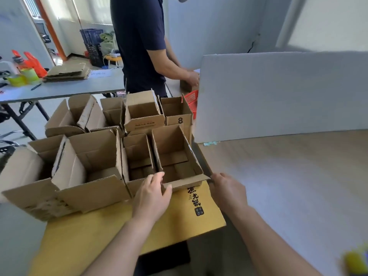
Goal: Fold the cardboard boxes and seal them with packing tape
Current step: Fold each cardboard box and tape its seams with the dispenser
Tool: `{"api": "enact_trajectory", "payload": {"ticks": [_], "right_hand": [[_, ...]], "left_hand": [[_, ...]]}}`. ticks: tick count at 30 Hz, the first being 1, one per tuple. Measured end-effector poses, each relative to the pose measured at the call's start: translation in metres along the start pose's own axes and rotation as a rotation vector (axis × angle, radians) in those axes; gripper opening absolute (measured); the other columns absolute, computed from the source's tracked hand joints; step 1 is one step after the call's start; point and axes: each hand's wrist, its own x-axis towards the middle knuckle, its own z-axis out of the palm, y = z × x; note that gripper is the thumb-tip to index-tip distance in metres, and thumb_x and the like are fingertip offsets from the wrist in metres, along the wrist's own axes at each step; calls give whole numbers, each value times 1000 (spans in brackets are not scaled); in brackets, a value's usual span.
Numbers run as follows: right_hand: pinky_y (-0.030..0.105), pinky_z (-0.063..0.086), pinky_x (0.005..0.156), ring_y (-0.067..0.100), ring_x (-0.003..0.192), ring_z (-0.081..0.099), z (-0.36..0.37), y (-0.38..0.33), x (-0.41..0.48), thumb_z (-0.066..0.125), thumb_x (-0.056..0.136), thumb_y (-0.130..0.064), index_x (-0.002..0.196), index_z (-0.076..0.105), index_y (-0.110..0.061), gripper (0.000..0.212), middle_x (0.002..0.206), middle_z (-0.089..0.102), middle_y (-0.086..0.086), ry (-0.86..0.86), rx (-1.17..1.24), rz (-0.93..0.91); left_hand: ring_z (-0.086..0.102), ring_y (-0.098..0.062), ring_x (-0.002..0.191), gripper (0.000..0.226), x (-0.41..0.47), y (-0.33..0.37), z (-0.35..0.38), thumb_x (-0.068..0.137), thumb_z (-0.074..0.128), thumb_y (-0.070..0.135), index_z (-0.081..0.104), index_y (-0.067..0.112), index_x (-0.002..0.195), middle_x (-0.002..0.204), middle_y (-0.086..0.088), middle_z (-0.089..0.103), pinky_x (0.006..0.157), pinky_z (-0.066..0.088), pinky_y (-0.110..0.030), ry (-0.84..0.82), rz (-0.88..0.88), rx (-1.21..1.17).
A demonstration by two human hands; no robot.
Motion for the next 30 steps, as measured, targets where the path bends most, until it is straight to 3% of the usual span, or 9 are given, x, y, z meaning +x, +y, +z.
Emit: {"api": "enact_trajectory", "payload": {"ticks": [3, 6, 11, 15, 18, 21, 26, 30], "right_hand": [[26, 37, 58, 17, 80, 56, -14, 11, -40, 40, 98, -28, 104, 61, -22, 24, 95, 59, -4, 1, -34, 67], [28, 42, 67, 21, 88, 60, -29, 32, -85, 37, 98, -29, 106, 60, -21, 25, 102, 60, -3, -12, -86, 177], [30, 34, 63, 28, 90, 60, -55, 76, -152, 36, 97, -28, 96, 55, -17, 22, 100, 59, 2, -44, -181, 372], [30, 33, 60, 26, 88, 60, -73, 107, -193, 35, 97, -28, 86, 45, -20, 16, 99, 59, 1, -10, -224, 509], [29, 33, 60, 22, 90, 60, -85, 130, -221, 34, 98, -31, 93, 51, -19, 21, 100, 60, -2, 33, -248, 597], [29, 30, 61, 21, 90, 59, -99, 159, -249, 34, 97, -31, 88, 44, -20, 17, 100, 59, -1, 52, -243, 679], [29, 31, 62, 22, 91, 58, -123, 214, -300, 35, 96, -31, 99, 54, -20, 22, 102, 60, -2, 101, -252, 821], [28, 33, 66, 21, 99, 59, -137, 266, -337, 35, 95, -32, 108, 57, -24, 26, 110, 60, -5, 133, -251, 960]], "left_hand": [[53, -8, 99, 35, -17, 13, 16, 95, 51, 39, 52, 23, 126, 112, 9, 58, 78, 43, -21, -88, 105, -6], [54, -8, 99, 33, -31, 37, 36, 95, 48, 45, 54, 26, 122, 114, 9, 58, 77, 45, -21, -177, 198, -12], [54, -10, 99, 35, -59, 94, 70, 95, 47, 45, 55, 25, 123, 117, 7, 58, 77, 47, -23, -301, 375, -41], [57, -10, 100, 36, -77, 140, 91, 96, 49, 41, 57, 20, 124, 116, 5, 61, 74, 40, -20, -355, 539, -97], [57, -7, 99, 36, -90, 172, 106, 95, 50, 42, 57, 21, 123, 115, 6, 61, 74, 40, -18, -384, 633, -118], [57, -5, 98, 35, -106, 207, 127, 95, 50, 43, 57, 22, 121, 114, 8, 61, 73, 41, -16, -426, 706, -124], [58, -11, 102, 31, -140, 280, 160, 93, 52, 42, 59, 24, 117, 113, 8, 61, 79, 48, -28, -488, 762, -120], [57, -14, 103, 27, -163, 343, 189, 91, 53, 39, 58, 27, 115, 113, 8, 60, 76, 43, -27, -533, 847, -114]]}}
